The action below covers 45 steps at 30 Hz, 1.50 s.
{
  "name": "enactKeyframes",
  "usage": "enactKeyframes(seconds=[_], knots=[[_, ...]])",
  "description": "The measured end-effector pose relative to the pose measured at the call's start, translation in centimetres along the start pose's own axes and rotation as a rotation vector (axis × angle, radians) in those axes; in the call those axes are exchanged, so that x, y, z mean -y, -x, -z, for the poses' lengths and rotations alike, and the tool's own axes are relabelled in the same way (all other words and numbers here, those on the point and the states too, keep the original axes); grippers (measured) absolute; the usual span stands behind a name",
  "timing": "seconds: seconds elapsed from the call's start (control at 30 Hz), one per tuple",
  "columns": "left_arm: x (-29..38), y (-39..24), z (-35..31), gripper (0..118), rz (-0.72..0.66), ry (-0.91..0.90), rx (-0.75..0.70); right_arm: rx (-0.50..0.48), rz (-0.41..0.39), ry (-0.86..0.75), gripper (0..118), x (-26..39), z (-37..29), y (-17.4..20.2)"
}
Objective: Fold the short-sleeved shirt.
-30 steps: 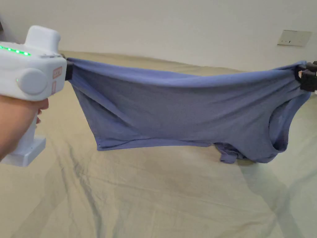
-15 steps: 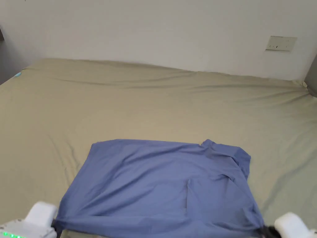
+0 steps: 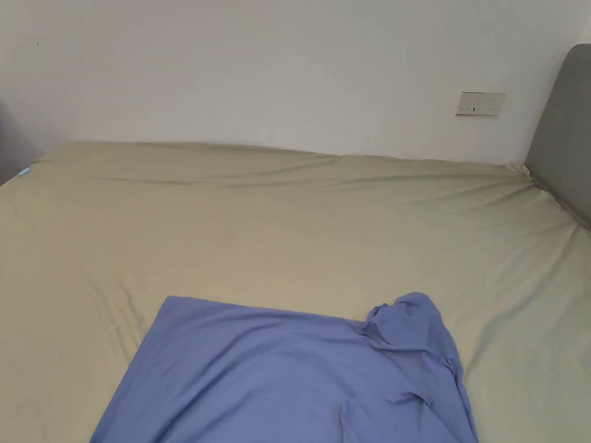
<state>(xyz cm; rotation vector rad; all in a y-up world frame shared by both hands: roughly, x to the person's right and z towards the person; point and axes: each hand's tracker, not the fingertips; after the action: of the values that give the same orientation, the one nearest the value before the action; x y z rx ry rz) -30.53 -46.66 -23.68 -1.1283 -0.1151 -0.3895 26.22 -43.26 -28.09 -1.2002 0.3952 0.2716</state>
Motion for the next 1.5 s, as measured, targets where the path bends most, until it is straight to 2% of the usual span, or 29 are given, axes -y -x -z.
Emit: enactKeyframes(seconds=[0.1,0.13,0.17,0.2,0.23,0.27,0.3,0.33,0.43,0.57,0.7,0.8,0.9,0.97,1.0,1.03,1.07,1.17,1.3,1.5], knots=[[1.1,-1.3,-0.4,2,0.039,0.037,0.046,-0.009,0.032,0.081,4,1.5,0.3,-0.5],[1.4,-1.7,-0.3,2,0.044,0.036,0.061,-0.003,0.049,0.108,7,1.9,0.8,-0.7],[1.5,-2.1,0.0,4,0.055,0.037,0.077,0.02,0.062,0.11,15,2.0,1.3,-0.6],[1.6,-2.3,0.2,17,0.063,0.018,0.088,0.078,0.072,0.09,33,2.2,1.7,-0.4],[1.5,-2.5,0.4,49,0.061,-0.001,0.077,0.139,0.079,0.089,71,2.1,1.9,-0.1],[1.1,-2.6,0.5,81,0.034,-0.012,0.038,0.186,0.073,0.094,93,1.7,2.0,0.1],[0.6,-2.6,0.5,107,0.006,-0.023,0.023,0.207,0.069,0.081,102,1.5,1.8,0.1],[0.0,-2.5,0.2,116,-0.022,-0.05,0.035,0.179,0.079,0.043,102,1.2,1.3,0.1],[-2.9,-1.7,-2.6,113,-0.099,-0.225,0.057,0.129,0.116,-0.071,102,-1.1,-2.0,-0.1],[-8.4,-0.3,-8.1,113,-0.228,-0.487,0.018,0.288,0.137,-0.328,102,-5.8,-8.3,0.3],[-13.3,0.0,-15.3,110,-0.325,-0.77,0.0,0.312,0.103,-0.655,102,-10.2,-15.4,3.8],[-15.8,-1.2,-20.3,84,-0.309,-0.966,-0.096,0.358,0.031,-0.871,101,-12.4,-19.9,7.7],[-17.5,-2.9,-23.3,44,-0.274,-1.066,-0.18,0.445,-0.035,-0.985,96,-13.8,-21.9,11.6],[-18.1,-3.9,-24.3,17,-0.256,-1.106,-0.19,0.492,-0.081,-1.032,64,-14.4,-22.2,13.8],[-18.3,-4.4,-24.5,5,-0.239,-1.105,-0.179,0.505,-0.097,-1.056,39,-14.8,-21.8,14.5],[-18.6,-4.8,-24.6,1,-0.22,-1.107,-0.156,0.508,-0.113,-1.074,5,-15.0,-21.3,15.1],[-18.6,-5.3,-24.6,0,-0.221,-1.117,-0.146,0.513,-0.115,-1.068,2,-15.4,-20.7,15.4],[-19.1,-6.6,-23.6,0,-0.21,-1.124,-0.174,0.445,-0.105,-1.029,2,-16.5,-19.2,15.6],[-19.7,-7.1,-22.3,0,-0.225,-1.1,-0.171,0.466,-0.079,-1.05,2,-17.0,-17.9,16.1],[-21.7,-6.5,-18.8,0,-0.218,-1.036,-0.137,0.448,-0.063,-1.035,2,-18.1,-15.9,15.3]])
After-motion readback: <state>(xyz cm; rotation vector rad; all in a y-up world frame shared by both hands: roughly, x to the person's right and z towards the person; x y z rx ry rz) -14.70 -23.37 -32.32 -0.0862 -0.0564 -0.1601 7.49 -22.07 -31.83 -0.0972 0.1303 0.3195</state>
